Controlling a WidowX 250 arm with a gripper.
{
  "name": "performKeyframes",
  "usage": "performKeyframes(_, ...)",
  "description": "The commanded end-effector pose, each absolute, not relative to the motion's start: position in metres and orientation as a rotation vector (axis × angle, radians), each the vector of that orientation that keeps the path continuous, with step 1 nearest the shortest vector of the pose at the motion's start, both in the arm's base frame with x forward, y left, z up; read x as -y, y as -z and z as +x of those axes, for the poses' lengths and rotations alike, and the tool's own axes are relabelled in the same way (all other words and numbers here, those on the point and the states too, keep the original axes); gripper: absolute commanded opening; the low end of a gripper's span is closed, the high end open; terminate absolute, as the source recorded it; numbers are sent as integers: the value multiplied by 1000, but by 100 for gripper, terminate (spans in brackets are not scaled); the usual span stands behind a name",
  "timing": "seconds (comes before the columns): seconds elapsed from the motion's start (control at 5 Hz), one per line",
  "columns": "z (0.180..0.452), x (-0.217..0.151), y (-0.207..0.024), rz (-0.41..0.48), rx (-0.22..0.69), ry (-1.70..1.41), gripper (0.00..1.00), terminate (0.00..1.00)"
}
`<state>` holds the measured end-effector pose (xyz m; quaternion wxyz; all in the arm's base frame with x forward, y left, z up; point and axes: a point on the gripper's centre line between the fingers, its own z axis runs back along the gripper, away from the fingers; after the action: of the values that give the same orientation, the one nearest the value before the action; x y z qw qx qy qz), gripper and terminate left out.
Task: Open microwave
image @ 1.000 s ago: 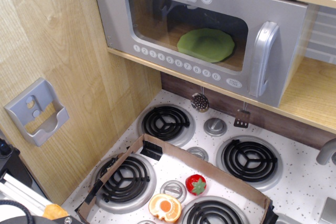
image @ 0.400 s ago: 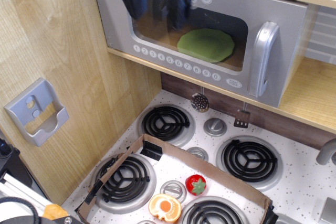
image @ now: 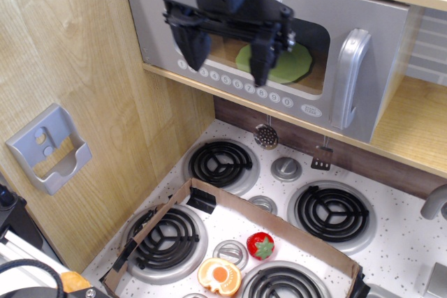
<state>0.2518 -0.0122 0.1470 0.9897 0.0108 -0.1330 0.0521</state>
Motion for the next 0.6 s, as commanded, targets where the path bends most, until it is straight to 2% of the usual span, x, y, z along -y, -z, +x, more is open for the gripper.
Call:
performKeyframes(0.0,280,42,-140,-15,298,-100,100,0)
performKeyframes(0.4,304,64,-128,-37,322,-98,100,0)
